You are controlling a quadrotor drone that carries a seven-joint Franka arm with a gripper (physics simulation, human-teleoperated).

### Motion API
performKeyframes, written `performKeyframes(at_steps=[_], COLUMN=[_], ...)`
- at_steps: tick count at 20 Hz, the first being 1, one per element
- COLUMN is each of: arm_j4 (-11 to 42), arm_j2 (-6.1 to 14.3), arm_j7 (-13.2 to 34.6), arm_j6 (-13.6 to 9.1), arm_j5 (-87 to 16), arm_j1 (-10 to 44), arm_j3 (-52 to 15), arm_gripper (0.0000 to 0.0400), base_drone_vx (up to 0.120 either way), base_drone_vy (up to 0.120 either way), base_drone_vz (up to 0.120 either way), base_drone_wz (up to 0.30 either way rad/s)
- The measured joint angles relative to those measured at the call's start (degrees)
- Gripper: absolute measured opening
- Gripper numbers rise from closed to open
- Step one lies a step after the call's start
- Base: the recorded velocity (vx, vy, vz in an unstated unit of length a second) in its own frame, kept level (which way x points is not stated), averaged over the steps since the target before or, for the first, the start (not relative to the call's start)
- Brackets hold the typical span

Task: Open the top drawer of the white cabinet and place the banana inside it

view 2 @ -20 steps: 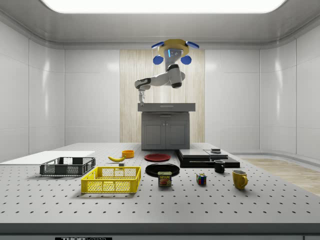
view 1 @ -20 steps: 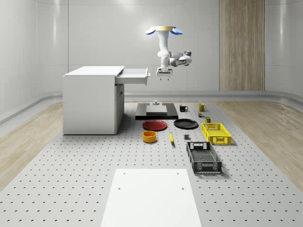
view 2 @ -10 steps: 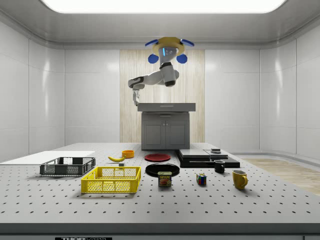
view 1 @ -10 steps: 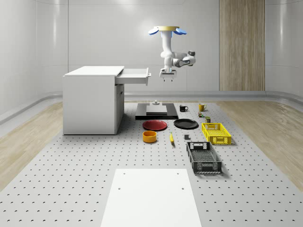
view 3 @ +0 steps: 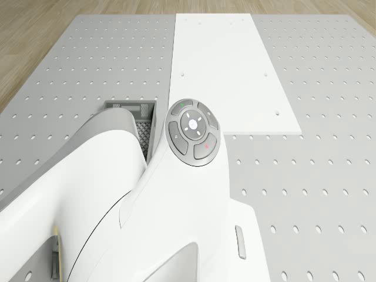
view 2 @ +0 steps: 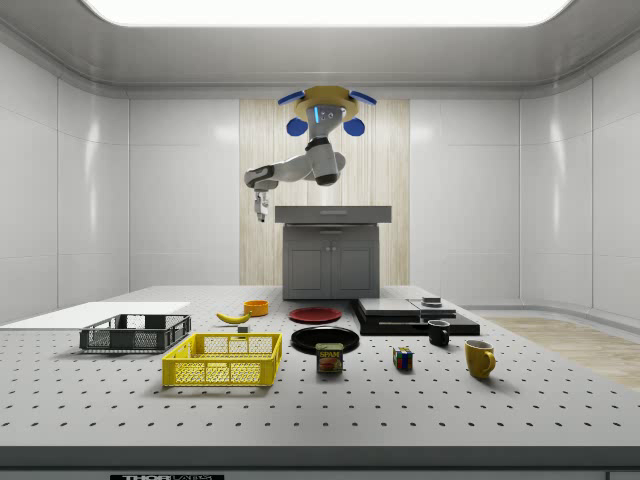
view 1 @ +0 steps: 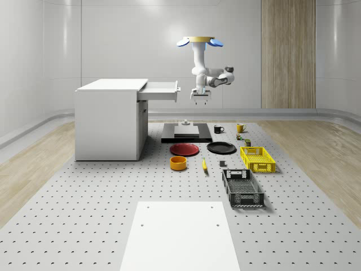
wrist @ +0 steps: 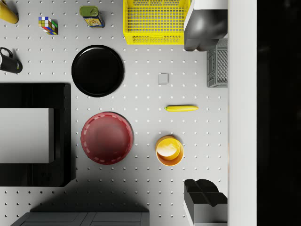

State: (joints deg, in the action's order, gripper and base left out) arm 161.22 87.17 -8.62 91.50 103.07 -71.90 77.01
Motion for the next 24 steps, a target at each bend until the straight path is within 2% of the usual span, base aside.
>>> performKeyframes(at_steps=[8, 10, 20, 24], arm_j4=[-0.02, -0.02, -0.04, -0.05], arm_j2=[0.46, 0.56, 1.03, 1.2], arm_j7=[-0.09, -0.11, -0.2, -0.23], arm_j6=[0.41, 0.51, 0.94, 1.1], arm_j5=[-0.18, -0.22, -0.41, -0.48], arm_j1=[-0.12, -0.15, -0.26, -0.3], arm_j3=[0.05, 0.06, 0.11, 0.12], arm_gripper=[0.04, 0.04, 0.04, 0.04], base_drone_vx=[0.12, 0.12, 0.12, 0.0], base_drone_vy=[0.105, 0.02, 0.0, 0.0], base_drone_vz=[0.0, -0.02, -0.12, -0.12], base_drone_wz=[0.0, 0.0, 0.0, 0.0])
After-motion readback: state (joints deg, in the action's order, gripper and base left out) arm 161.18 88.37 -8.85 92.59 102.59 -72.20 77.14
